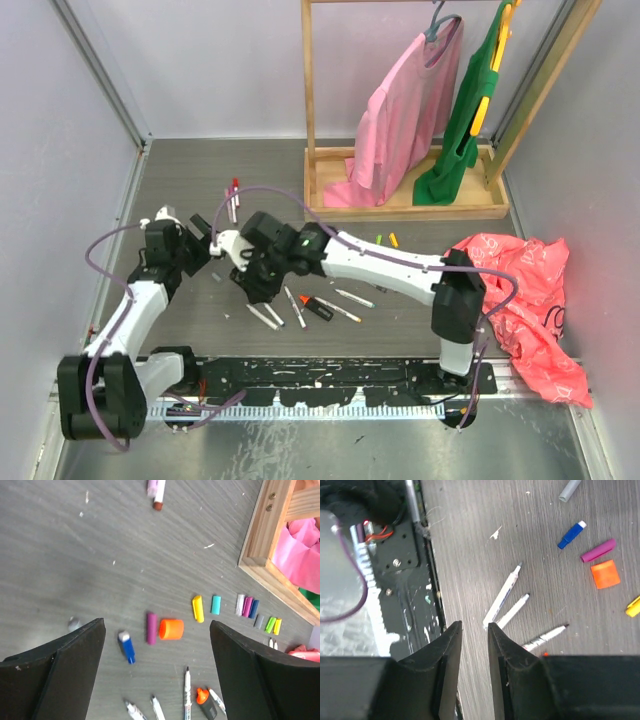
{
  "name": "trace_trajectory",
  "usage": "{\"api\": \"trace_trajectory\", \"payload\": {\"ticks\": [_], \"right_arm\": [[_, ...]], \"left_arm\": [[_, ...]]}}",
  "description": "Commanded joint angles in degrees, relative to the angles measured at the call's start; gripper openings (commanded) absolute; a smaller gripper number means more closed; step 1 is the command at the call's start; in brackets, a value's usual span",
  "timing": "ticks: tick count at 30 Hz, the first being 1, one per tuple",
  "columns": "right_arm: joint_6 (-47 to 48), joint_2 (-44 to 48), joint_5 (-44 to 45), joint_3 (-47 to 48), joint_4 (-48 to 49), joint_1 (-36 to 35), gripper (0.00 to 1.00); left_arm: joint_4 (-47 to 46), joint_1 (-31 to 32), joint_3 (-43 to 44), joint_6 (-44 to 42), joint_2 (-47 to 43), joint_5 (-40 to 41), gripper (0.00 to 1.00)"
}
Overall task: Open the pen caps
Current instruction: Pick up the pen from the center of the board.
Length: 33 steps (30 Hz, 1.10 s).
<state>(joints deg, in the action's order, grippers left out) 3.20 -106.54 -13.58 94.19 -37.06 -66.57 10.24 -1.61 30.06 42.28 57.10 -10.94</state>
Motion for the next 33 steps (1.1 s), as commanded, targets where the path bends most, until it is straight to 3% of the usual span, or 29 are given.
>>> {"api": "trace_trajectory", "payload": {"ticks": [1, 5, 10, 13, 14, 18, 24, 33], "right_arm": [[13.4, 7.3, -19.6, -0.3, -5.8, 8.0, 0.34], [15.8, 13.5, -26.9, -4.9, -4.6, 16.3, 0.34], [14.4, 25.0, -26.2, -16.7, 7.5, 23.4, 0.38], [13.0, 28.1, -27.7, -25.8, 16.1, 26.4, 0.69], [12.6, 27.2, -29.4, -26.6, 16.3, 27.4, 0.73], [14.4, 21.3, -37.0, -21.3, 8.4, 31.1, 0.68], [14.0, 24.1, -37.3, -23.8, 11.5, 32.9, 0.67], [14.0, 22.7, -38.2, -23.8, 11.2, 34.1, 0.68]], "left_arm": [[-11.4, -0.2, 6.8, -4.6, 9.0, -2.7, 0.87], [-8.3, -0.2, 15.5, -7.3, 20.2, -2.7, 0.85], [0.5, 0.9, 27.2, -12.0, 32.4, 3.6, 0.77], [7.4, 2.4, 35.8, -16.1, 39.8, 7.6, 0.68], [9.5, 2.9, 39.5, -17.1, 41.9, 9.0, 0.65], [14.5, 4.8, 47.7, -19.4, 48.5, 12.7, 0.52], [20.9, 5.3, 58.9, -21.1, 58.5, 13.5, 0.41], [23.2, 6.1, 64.1, -21.8, 63.3, 14.6, 0.31]]}}
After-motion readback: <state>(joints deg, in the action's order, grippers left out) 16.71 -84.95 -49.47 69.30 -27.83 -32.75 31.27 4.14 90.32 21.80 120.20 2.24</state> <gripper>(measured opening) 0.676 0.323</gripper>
